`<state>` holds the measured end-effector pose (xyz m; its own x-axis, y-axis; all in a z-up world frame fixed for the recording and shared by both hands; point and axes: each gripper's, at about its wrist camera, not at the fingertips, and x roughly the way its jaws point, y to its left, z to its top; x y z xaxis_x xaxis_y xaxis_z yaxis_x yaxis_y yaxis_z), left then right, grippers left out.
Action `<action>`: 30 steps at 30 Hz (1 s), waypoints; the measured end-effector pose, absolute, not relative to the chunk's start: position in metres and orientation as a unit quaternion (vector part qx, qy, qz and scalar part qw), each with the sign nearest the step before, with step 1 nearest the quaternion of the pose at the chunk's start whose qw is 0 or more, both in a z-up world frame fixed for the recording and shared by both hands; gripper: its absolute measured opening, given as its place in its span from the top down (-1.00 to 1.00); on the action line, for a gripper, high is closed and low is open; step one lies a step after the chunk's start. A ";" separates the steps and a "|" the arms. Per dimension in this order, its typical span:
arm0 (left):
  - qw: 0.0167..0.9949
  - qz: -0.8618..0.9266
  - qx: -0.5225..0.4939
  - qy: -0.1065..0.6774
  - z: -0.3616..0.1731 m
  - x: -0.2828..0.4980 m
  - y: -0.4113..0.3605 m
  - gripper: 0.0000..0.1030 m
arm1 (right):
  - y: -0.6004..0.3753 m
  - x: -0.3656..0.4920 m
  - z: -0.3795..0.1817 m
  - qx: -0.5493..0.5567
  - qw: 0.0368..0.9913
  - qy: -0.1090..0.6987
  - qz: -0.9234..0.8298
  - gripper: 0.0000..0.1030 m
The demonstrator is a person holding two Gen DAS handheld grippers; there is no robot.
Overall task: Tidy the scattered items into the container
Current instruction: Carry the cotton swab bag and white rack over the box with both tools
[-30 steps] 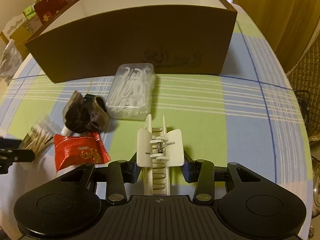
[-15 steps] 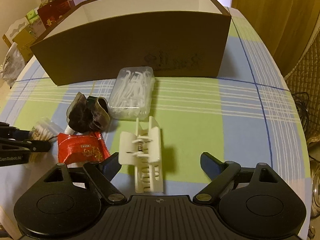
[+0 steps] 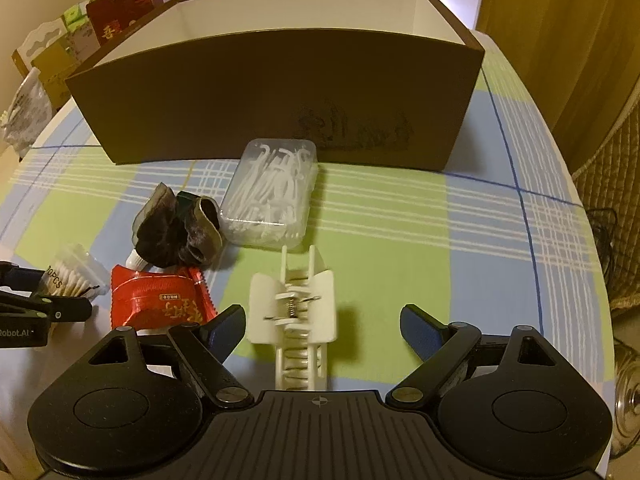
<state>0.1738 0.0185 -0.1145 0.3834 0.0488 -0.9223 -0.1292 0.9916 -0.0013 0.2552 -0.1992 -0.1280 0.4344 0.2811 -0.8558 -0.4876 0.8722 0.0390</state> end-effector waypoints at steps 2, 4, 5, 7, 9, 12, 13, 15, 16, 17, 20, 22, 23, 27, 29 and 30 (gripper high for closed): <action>0.833 0.052 -0.036 0.550 -0.114 0.172 0.020 0.45 | -0.198 0.256 -0.128 -0.111 0.841 0.477 0.231 -0.38; 0.833 0.051 -0.046 0.548 -0.113 0.170 0.024 0.51 | -0.197 0.257 -0.131 -0.111 0.834 0.486 0.236 -0.04; 0.834 0.051 -0.049 0.548 -0.113 0.169 0.025 0.52 | -0.197 0.256 -0.133 -0.112 0.833 0.488 0.236 0.04; 0.834 0.051 -0.054 0.547 -0.112 0.166 0.025 0.54 | -0.199 0.254 -0.134 -0.113 0.832 0.488 0.239 0.15; 0.834 0.051 -0.060 0.546 -0.112 0.163 0.025 0.56 | -0.200 0.251 -0.133 -0.111 0.831 0.487 0.244 0.16; 0.836 0.046 -0.076 0.542 -0.109 0.159 0.026 0.57 | -0.203 0.247 -0.129 -0.109 0.832 0.482 0.250 0.16; 0.837 0.046 -0.081 0.540 -0.107 0.157 0.027 0.58 | -0.204 0.246 -0.128 -0.107 0.834 0.480 0.251 0.16; 0.840 0.045 -0.088 0.534 -0.102 0.156 0.027 0.58 | -0.206 0.244 -0.123 -0.103 0.837 0.475 0.252 0.16; 0.842 0.045 -0.092 0.530 -0.098 0.155 0.027 0.58 | -0.207 0.243 -0.120 -0.101 0.838 0.473 0.252 0.16; 0.844 0.044 -0.094 0.526 -0.095 0.154 0.026 0.58 | -0.208 0.242 -0.118 -0.099 0.840 0.470 0.253 0.16; 0.852 0.042 -0.097 0.513 -0.083 0.153 0.024 0.58 | -0.210 0.241 -0.110 -0.092 0.843 0.463 0.257 0.16; 0.858 0.039 -0.098 0.503 -0.075 0.153 0.022 0.58 | -0.210 0.240 -0.106 -0.089 0.845 0.459 0.260 0.16; 0.861 0.037 -0.099 0.498 -0.070 0.153 0.020 0.58 | -0.210 0.239 -0.104 -0.087 0.845 0.458 0.261 0.16; 0.871 0.026 -0.100 0.481 -0.056 0.156 0.014 0.58 | -0.211 0.237 -0.096 -0.081 0.848 0.451 0.268 0.16; 0.875 0.022 -0.099 0.473 -0.050 0.157 0.010 0.58 | -0.210 0.237 -0.092 -0.079 0.849 0.446 0.272 0.16; 0.877 0.020 -0.099 0.470 -0.047 0.158 0.009 0.58 | -0.209 0.237 -0.090 -0.077 0.850 0.443 0.274 0.16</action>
<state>0.1582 0.0090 -0.0474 0.5579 -0.0571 -0.8279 -0.1282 0.9797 -0.1540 0.2374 -0.2091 -0.0897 0.4571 0.3967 -0.7961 -0.5338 0.8383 0.1113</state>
